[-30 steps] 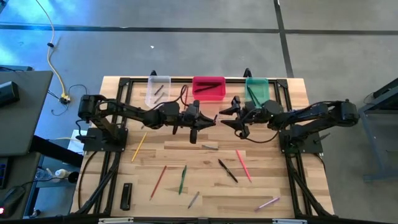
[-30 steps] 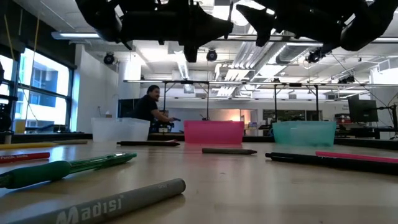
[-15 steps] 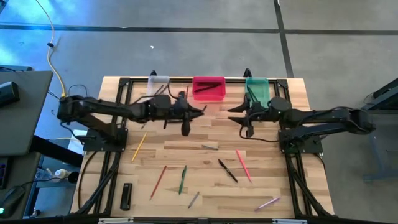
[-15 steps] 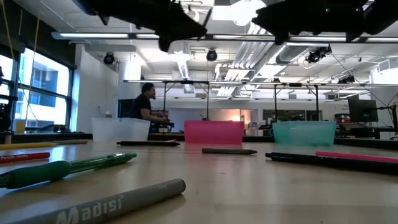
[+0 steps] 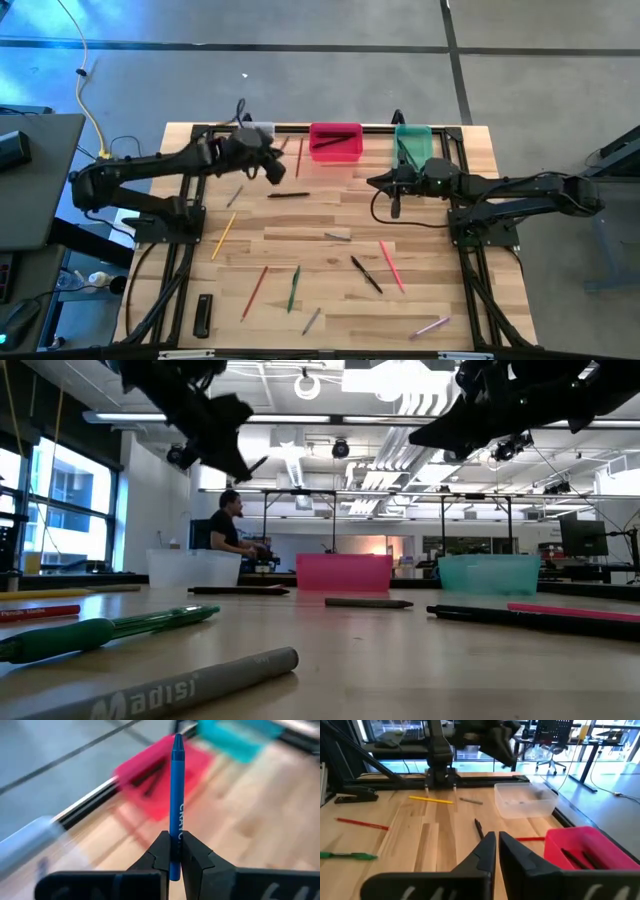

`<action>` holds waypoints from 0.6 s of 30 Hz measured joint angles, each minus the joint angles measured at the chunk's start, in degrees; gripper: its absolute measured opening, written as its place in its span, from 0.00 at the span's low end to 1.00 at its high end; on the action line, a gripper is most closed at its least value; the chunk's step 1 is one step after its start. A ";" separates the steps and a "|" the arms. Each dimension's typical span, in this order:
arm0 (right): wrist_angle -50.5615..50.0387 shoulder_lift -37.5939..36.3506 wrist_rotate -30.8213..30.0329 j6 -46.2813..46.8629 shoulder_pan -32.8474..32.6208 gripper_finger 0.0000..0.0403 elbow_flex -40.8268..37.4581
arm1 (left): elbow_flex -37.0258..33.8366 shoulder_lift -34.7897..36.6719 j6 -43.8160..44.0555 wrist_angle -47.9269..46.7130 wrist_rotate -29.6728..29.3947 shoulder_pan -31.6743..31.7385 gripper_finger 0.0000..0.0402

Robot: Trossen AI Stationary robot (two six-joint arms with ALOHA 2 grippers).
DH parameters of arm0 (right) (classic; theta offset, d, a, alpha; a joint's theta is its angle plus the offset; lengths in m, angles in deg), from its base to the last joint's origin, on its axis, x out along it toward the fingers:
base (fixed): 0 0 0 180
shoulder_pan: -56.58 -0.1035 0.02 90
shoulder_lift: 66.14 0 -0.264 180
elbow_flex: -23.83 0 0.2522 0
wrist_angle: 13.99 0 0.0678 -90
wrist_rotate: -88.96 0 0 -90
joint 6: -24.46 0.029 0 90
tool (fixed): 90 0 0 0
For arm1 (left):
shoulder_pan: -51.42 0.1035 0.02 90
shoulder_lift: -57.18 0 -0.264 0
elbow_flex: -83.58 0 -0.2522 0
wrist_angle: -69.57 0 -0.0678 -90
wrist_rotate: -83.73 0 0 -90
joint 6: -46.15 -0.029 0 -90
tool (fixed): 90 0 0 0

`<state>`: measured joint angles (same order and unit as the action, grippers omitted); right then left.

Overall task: Sort crayons/erasers/pens/pencils in bins
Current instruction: Put the blue crayon into the transparent bin

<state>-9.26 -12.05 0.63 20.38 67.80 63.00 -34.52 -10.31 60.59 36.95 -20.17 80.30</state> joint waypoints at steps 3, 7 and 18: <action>-0.09 0.28 0.00 0.13 0.00 0.04 0.00 | 0.00 -1.03 -0.42 -2.68 2.67 6.03 0.01; -0.10 0.43 -0.02 0.23 -0.42 0.04 0.00 | 0.00 -2.65 -2.35 -5.08 6.38 14.10 0.01; -0.25 0.44 -0.22 -0.90 -2.80 0.04 0.00 | 3.41 -15.23 -8.42 -9.05 11.79 26.32 0.01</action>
<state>-9.51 -11.62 0.42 19.48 65.00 63.00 -31.11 -25.54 52.17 27.90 -8.38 106.61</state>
